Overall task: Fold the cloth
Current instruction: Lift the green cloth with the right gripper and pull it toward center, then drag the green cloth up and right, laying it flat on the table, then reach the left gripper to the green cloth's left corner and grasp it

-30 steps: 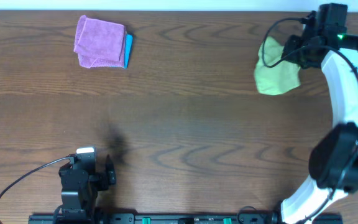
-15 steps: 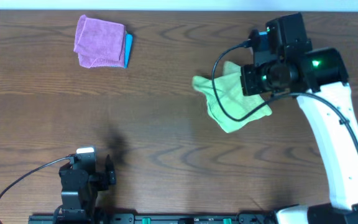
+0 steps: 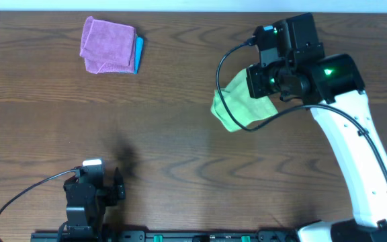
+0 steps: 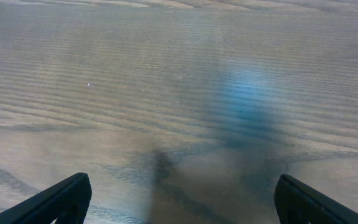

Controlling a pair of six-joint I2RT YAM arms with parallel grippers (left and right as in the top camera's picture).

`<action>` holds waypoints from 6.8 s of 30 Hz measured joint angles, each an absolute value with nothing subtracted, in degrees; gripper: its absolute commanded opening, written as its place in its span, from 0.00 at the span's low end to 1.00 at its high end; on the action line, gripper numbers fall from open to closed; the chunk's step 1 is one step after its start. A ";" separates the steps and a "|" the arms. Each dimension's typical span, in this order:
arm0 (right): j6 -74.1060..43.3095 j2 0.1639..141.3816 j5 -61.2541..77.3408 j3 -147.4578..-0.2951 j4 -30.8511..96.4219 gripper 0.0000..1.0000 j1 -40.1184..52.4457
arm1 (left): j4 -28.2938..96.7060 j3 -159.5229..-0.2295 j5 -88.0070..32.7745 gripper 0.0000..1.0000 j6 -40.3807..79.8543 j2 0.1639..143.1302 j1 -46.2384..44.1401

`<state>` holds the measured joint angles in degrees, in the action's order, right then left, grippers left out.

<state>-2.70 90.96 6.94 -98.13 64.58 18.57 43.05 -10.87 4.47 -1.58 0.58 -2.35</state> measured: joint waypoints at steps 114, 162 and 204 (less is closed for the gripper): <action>2.50 124.95 -0.43 -125.47 61.82 0.01 50.43 | 40.84 -10.57 -12.23 0.95 -1.56 0.54 -2.35; -5.04 124.68 -6.81 -120.90 75.66 0.27 4.93 | 34.35 -17.43 -23.97 0.96 28.51 18.46 -2.35; -7.05 124.68 15.44 -120.57 78.87 0.17 1.58 | -23.00 -63.86 -30.55 0.98 51.31 114.17 -19.27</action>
